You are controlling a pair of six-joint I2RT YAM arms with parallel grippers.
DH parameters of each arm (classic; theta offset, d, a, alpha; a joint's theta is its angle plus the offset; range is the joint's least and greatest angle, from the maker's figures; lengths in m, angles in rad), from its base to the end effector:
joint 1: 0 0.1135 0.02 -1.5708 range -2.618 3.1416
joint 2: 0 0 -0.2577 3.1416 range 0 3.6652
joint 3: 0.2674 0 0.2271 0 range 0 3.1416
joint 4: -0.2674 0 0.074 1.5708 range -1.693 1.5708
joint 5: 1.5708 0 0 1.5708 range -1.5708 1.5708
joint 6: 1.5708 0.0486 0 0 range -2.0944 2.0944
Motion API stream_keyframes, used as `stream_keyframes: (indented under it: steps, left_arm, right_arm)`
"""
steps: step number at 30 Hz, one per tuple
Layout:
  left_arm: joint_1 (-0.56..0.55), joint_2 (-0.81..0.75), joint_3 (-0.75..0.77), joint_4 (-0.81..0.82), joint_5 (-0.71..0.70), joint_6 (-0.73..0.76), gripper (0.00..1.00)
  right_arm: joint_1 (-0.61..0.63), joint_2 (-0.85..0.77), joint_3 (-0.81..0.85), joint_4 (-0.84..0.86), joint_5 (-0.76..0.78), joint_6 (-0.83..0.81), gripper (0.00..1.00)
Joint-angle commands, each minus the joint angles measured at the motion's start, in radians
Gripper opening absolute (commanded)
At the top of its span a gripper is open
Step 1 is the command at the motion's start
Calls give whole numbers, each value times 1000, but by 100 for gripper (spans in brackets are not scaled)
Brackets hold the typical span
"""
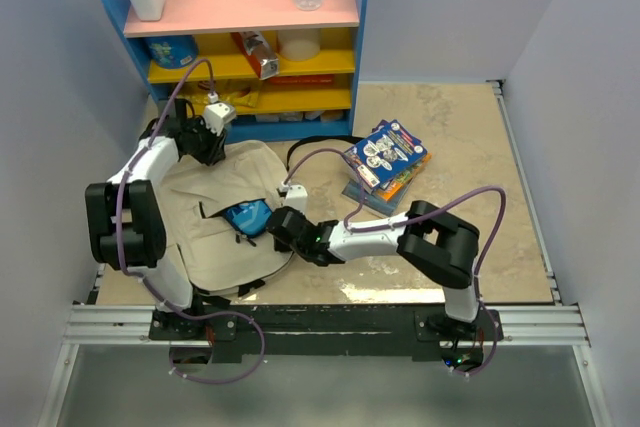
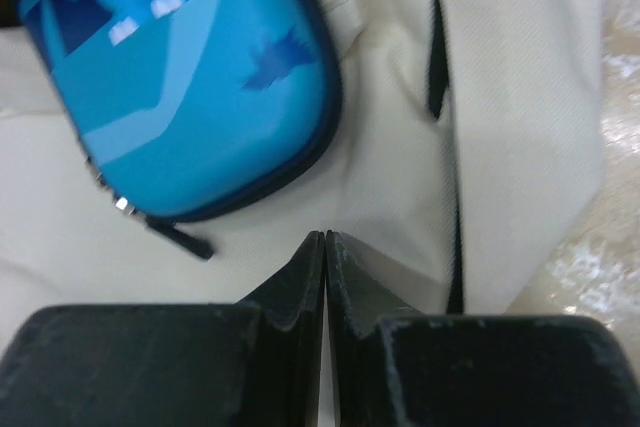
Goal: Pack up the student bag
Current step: Adjust the stationery in the student bag.
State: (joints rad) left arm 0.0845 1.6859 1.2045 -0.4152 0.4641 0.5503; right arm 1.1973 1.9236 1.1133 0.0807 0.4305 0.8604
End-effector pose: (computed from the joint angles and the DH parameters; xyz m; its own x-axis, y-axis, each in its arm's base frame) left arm 0.3454 0.0074 0.2295 -0.5574 0.4221 -0.7150 0.5801 0.8141 0.0284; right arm 0.1618 0.3572 0.1592 -0.7140 0.0662 -0.6970 -0.2934 0.8756 0.3837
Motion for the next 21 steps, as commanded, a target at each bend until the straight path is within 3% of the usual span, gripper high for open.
stream_keyframes:
  steps: [1, 13, 21]
  left_arm:
    - [-11, 47, 29, 26, -4, 13, 34]
    - [-52, 26, -126, 64, -36, 89, 33]
    - [-58, -18, -187, 49, -16, 92, 32]
  right_arm:
    - [-47, 5, 39, 4, 2, 40, 6]
    - [-73, 48, 76, 100, -96, 45, 0]
    - [-76, 113, 187, 42, -69, 78, 0]
